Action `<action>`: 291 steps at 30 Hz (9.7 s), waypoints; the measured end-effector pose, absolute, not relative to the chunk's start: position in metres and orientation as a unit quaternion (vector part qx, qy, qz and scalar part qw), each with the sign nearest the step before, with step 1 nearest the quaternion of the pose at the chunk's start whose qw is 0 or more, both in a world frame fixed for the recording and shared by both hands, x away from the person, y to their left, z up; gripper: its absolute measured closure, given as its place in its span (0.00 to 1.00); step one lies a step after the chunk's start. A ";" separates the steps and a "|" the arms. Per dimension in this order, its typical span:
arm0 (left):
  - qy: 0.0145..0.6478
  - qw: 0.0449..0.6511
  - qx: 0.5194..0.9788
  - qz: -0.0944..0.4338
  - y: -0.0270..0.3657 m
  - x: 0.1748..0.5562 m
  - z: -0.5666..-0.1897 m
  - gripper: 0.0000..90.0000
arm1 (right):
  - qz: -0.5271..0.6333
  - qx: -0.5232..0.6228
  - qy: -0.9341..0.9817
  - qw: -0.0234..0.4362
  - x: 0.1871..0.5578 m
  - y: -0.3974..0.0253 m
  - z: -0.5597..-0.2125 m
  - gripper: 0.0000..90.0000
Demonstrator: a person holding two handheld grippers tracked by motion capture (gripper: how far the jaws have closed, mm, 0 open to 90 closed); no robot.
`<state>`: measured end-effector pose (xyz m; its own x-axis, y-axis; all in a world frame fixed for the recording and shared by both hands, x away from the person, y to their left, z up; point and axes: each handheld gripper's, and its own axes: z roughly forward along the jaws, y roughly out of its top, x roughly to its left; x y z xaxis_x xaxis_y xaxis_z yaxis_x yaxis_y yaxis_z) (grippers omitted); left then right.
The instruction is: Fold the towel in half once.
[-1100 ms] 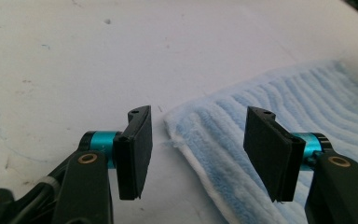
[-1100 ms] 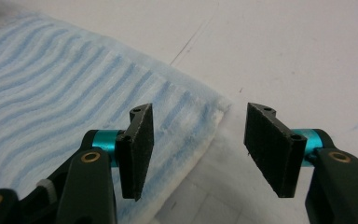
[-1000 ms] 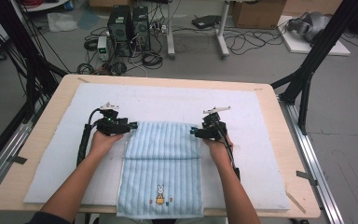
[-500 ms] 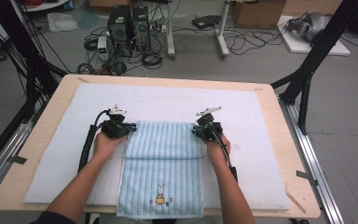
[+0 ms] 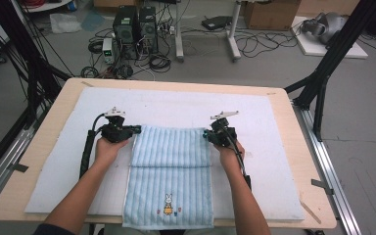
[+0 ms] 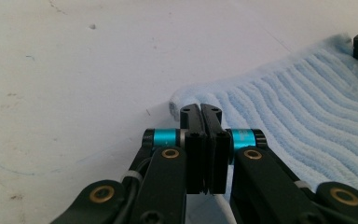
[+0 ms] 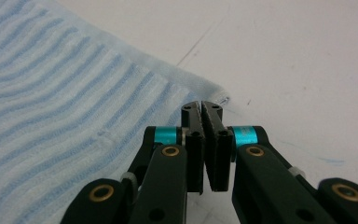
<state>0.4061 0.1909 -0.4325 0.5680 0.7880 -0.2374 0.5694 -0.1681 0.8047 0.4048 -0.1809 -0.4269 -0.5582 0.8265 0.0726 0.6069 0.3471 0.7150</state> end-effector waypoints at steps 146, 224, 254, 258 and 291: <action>0.478 0.527 0.697 0.089 0.203 0.381 -0.438 0.98 | 0.371 0.429 0.801 0.194 0.355 -0.189 -0.433 0.96; 0.421 0.573 0.694 0.113 0.196 0.401 -0.427 0.20 | 0.426 0.470 0.746 0.204 0.388 -0.220 -0.408 0.44; 0.390 0.548 0.735 0.089 0.201 0.343 -0.450 0.54 | 0.360 0.386 0.834 0.159 0.329 -0.211 -0.442 0.91; 0.376 0.541 0.746 0.091 0.199 0.341 -0.449 0.60 | 0.365 0.386 0.832 0.161 0.327 -0.210 -0.440 0.91; 0.355 0.479 0.794 0.119 0.173 0.339 -0.445 0.92 | 0.382 0.397 0.820 0.157 0.326 -0.214 -0.436 0.88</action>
